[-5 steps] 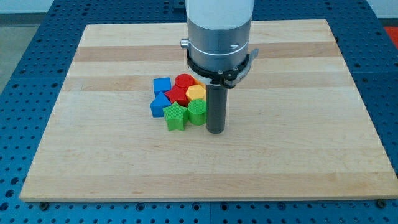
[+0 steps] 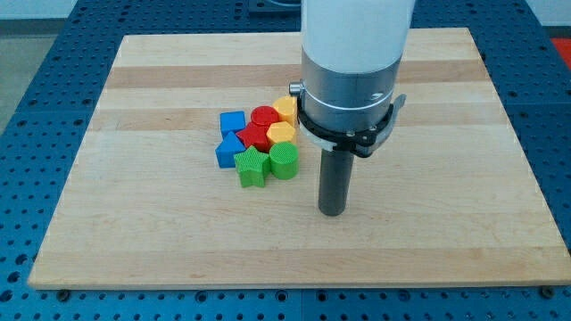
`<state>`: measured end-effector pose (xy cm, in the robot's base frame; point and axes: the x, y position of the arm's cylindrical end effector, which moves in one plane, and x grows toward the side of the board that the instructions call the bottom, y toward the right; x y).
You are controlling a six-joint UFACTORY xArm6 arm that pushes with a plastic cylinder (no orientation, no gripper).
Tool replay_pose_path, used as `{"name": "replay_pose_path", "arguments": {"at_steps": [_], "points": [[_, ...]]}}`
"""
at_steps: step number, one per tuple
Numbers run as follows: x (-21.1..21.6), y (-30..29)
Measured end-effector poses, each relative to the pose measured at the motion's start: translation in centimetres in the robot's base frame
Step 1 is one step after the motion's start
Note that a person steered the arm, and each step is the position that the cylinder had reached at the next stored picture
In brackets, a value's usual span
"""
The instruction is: Move the arm to the left of the blue cube
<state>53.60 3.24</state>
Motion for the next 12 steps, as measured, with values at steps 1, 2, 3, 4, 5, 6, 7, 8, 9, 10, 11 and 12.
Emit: {"name": "replay_pose_path", "arguments": {"at_steps": [1,2,3,4,5,6,7,8,9,10,11,12], "points": [[0.1,-4.0],[0.2,-4.0],[1.5,-7.6],[3.1,-10.0],[3.2,-12.8],[3.1,-17.9],[3.0,-18.0],[-1.5,-18.5],[-4.2,-18.5],[-9.7,-18.5],[-10.5,-18.5],[-14.6,-18.5]]}}
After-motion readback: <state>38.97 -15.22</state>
